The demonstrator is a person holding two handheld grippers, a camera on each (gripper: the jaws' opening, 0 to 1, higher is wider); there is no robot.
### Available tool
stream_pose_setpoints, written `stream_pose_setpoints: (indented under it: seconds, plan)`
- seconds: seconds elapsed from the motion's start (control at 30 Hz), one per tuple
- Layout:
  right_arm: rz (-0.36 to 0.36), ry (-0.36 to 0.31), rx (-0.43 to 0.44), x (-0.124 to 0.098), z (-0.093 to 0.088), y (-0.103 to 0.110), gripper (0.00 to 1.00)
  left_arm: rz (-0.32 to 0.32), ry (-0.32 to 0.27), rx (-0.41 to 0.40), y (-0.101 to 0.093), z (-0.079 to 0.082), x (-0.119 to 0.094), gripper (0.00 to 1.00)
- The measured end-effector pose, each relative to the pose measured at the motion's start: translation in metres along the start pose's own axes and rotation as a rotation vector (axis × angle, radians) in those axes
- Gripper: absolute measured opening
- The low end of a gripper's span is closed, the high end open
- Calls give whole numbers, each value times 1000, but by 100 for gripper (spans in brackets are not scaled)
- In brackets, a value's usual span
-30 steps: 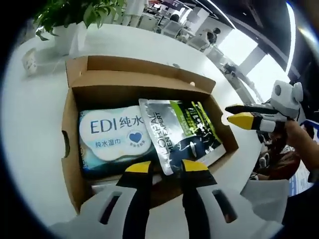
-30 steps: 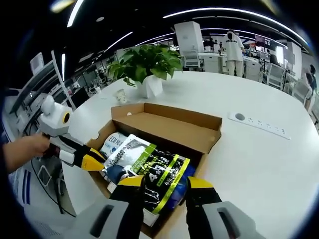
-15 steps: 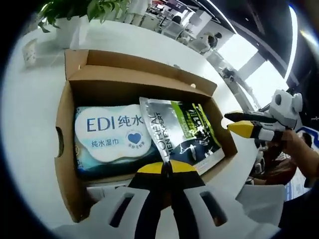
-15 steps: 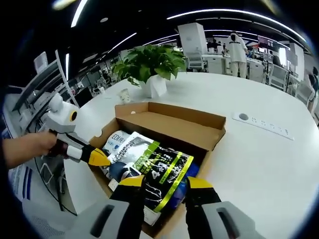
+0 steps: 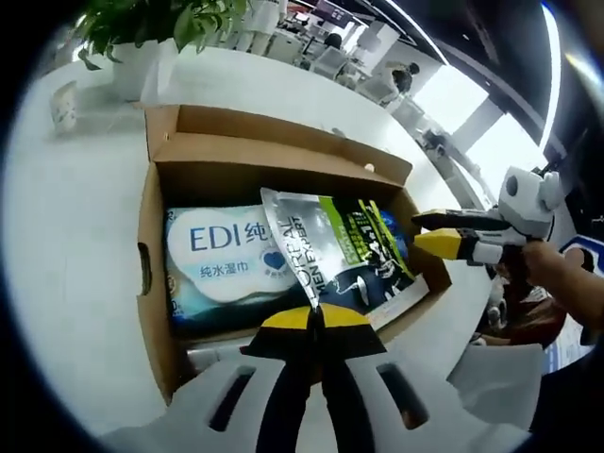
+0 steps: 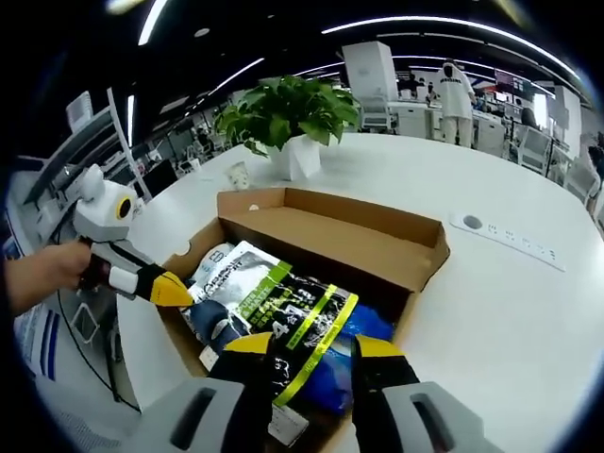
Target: Operate the shoe box by opening the lid, removing the specified soft item, and placing it in the target area until the item is outside and the box remains undamaged.
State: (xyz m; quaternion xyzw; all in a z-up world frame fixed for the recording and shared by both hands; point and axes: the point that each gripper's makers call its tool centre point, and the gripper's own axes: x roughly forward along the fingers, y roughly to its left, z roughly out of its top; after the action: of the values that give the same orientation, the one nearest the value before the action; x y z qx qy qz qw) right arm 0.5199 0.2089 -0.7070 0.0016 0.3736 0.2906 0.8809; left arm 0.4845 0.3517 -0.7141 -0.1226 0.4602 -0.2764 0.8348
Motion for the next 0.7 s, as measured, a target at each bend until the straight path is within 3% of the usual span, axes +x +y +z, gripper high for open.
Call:
stream_pose_setpoints:
  seconds: [0.47,0.7]
  plan:
    - [29,16,-20,24,11,-1,29,49,17,21,14,-1,-1,0]
    - [36,22,-14,35,13,-3,28,43,24,10,18,-3,1,0]
